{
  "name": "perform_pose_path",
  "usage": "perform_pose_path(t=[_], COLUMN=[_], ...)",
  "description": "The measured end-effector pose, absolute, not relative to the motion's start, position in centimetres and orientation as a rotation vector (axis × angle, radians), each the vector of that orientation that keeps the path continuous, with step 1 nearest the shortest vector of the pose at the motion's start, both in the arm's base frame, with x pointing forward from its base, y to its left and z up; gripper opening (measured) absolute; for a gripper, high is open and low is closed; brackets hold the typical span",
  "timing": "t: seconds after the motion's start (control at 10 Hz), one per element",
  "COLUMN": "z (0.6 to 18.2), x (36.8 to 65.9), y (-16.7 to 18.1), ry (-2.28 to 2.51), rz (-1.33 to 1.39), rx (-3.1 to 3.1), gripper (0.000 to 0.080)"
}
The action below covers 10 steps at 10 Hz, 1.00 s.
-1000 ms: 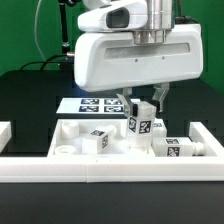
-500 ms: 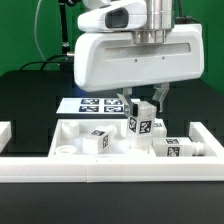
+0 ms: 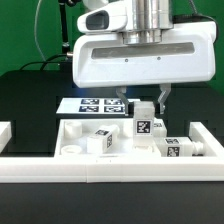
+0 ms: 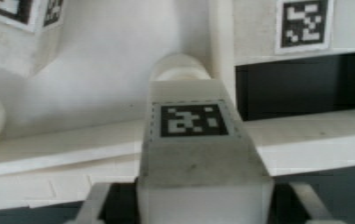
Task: Assemble one leg
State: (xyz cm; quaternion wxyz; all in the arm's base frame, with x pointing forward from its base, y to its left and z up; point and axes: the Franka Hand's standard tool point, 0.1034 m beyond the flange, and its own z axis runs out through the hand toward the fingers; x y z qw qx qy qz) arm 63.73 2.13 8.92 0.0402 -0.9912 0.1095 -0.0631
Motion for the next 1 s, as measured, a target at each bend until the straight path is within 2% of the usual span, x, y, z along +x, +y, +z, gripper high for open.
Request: perform_pose_path(t=[0.2, 0.8, 1.0], z=[8.92, 8.79, 8.78], x=[63.74, 63.11, 63.05], y=[1.98, 1.94, 2.05], ry=[0.457, 1.482, 1.678], rz=[-0.187, -0.122, -0.097], rx=[-3.012, -2.595, -2.467], gripper=[0.0286, 0.0287, 0.0287])
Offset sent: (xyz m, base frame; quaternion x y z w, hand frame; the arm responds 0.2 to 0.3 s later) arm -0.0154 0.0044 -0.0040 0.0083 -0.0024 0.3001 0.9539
